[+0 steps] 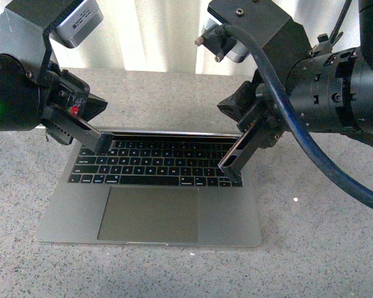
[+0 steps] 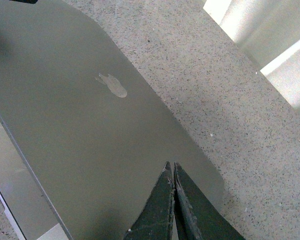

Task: Close laptop

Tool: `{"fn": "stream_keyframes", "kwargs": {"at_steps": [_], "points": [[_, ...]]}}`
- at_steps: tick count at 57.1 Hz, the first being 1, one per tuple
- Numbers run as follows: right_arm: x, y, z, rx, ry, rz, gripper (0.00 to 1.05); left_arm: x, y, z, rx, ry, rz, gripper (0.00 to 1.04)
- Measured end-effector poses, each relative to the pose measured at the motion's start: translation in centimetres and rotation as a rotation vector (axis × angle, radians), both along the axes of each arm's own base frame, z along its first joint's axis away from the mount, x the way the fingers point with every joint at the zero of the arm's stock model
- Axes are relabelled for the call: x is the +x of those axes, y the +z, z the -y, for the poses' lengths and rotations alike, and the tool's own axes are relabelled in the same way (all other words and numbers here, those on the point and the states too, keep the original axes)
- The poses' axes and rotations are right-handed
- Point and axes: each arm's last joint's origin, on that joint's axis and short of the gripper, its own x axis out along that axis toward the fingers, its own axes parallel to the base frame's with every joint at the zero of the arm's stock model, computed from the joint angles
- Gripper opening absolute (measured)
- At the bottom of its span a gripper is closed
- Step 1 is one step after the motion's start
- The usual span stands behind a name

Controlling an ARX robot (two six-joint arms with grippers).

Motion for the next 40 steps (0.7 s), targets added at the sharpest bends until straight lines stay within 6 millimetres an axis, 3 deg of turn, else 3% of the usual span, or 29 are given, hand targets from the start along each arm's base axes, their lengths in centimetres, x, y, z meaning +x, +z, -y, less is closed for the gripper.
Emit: {"fn": "stream_keyframes", "kwargs": {"at_steps": [40], "points": [[-1.3,-1.6,0.6,-0.01,-0.011,-0.034,0.01,-1.9,-1.5,0.7,-0.056,0.004,-0.075,0.04]]}}
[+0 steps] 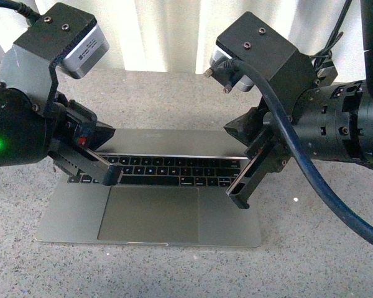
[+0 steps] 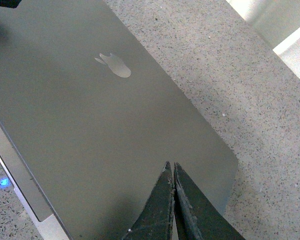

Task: Close laptop

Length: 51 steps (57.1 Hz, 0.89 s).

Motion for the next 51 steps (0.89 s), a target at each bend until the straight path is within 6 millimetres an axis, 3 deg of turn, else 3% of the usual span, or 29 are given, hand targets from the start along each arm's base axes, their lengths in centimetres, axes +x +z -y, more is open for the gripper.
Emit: {"fn": "stream_keyframes", "kwargs": {"at_steps": [51], "points": [[-0.8,-2.5,-0.1,0.003,-0.007,-0.064,0.01,-0.3,-2.2,0.1,-0.079,0.044,-0.061,0.04]]}}
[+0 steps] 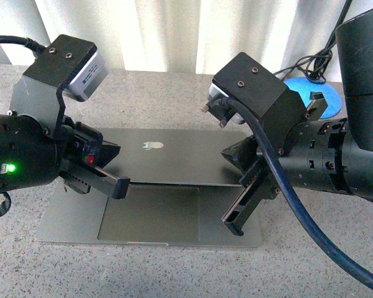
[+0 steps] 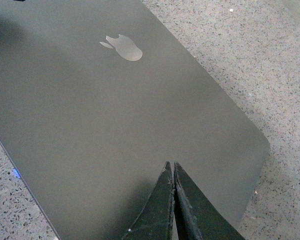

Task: Close laptop

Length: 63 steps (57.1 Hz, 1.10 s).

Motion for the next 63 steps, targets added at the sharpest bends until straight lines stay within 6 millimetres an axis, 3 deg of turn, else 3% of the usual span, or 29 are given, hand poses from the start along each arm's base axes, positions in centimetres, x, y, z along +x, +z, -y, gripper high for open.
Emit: {"fn": "stream_keyframes", "kwargs": {"at_steps": [63], "points": [[-1.1,-1.9,-0.8,-0.011,-0.004,-0.059,0.01,-0.3,-1.9,-0.9,-0.122,0.083,-0.119,0.04]]}}
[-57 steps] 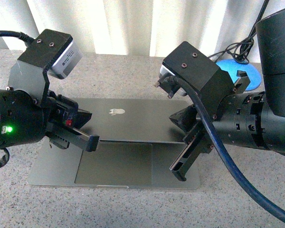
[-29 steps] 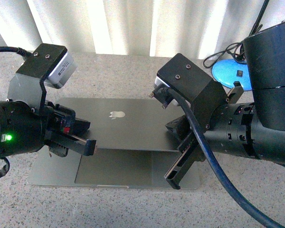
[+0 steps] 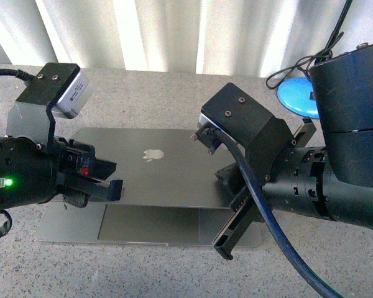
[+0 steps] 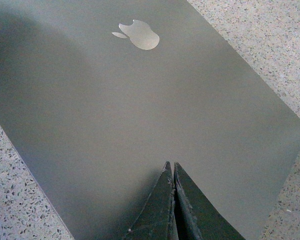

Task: Close laptop

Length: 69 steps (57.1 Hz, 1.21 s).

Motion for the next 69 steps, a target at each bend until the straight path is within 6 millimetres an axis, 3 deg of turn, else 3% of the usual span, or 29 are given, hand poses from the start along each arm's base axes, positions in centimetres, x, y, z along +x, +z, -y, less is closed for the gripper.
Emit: {"fn": "stream_keyframes", "kwargs": {"at_steps": [69], "points": [[-1.6,-1.6,0.1,-0.005,-0.015,-0.069,0.01,-1.2,-1.8,-0.2,-0.053,0.039,-0.113,0.04]]}}
